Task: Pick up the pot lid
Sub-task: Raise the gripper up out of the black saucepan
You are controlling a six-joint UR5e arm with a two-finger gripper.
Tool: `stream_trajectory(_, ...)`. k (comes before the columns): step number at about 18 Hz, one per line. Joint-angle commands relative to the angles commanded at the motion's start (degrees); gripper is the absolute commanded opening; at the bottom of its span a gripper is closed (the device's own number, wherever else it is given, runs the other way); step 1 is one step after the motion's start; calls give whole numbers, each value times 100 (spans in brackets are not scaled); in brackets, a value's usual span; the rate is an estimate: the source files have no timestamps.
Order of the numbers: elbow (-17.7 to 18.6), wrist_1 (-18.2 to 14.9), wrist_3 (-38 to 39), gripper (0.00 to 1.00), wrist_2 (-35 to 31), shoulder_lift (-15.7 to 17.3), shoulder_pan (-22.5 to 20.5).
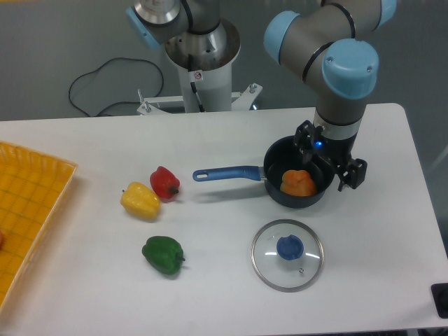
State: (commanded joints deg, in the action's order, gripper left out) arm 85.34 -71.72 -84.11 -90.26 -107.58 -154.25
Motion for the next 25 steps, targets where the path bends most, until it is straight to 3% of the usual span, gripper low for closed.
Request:
stream_trajectory(9,202,26,79,100,-26,70,53)
stream_trajectory(17,360,44,615,100,0,70,-9)
stream_trajectory(25,360,114,2318,100,281,9,176)
